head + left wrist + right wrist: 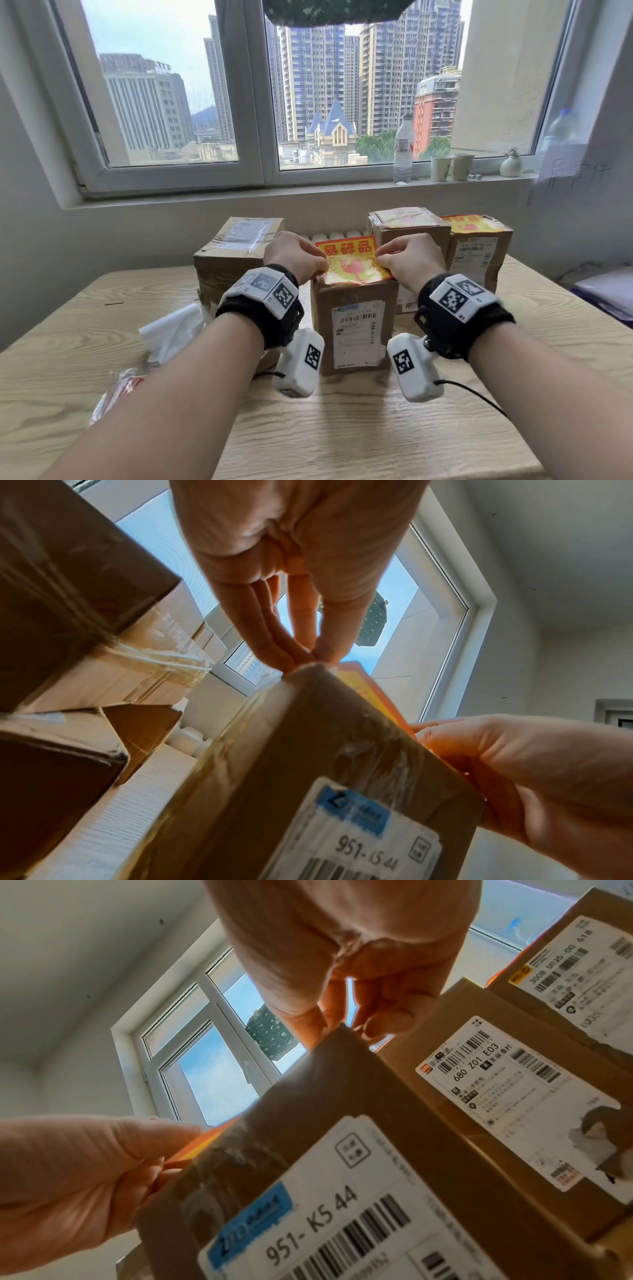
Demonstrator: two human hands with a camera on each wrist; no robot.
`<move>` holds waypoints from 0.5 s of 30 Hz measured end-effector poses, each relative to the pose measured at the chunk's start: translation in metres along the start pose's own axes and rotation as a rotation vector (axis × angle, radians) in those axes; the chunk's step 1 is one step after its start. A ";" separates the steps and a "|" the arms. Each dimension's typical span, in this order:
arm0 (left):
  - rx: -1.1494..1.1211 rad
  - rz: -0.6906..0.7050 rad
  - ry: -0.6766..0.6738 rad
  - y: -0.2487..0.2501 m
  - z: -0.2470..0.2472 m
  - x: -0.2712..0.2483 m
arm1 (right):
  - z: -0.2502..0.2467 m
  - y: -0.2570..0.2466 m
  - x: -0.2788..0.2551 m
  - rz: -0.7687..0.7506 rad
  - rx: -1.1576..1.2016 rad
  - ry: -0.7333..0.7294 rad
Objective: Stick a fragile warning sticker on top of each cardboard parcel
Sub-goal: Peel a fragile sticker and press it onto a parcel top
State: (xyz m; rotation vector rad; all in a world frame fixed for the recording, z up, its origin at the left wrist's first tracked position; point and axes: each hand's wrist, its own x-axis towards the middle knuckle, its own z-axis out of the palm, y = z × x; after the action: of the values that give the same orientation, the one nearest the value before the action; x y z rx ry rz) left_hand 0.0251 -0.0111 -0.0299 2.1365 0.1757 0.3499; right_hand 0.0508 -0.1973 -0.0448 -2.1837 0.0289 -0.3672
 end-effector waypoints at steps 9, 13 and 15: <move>0.191 0.052 0.051 -0.001 0.004 0.002 | 0.000 -0.002 -0.005 -0.029 -0.062 0.008; 0.269 0.073 0.056 0.001 0.004 0.002 | -0.002 -0.003 -0.007 -0.033 -0.076 0.000; 0.300 0.082 0.063 0.001 0.005 0.002 | -0.003 -0.003 -0.009 -0.037 -0.087 0.000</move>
State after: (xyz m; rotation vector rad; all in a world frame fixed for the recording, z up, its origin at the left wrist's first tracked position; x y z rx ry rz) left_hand 0.0284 -0.0150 -0.0311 2.4349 0.1872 0.4631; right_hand 0.0415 -0.1962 -0.0431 -2.2727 0.0049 -0.3928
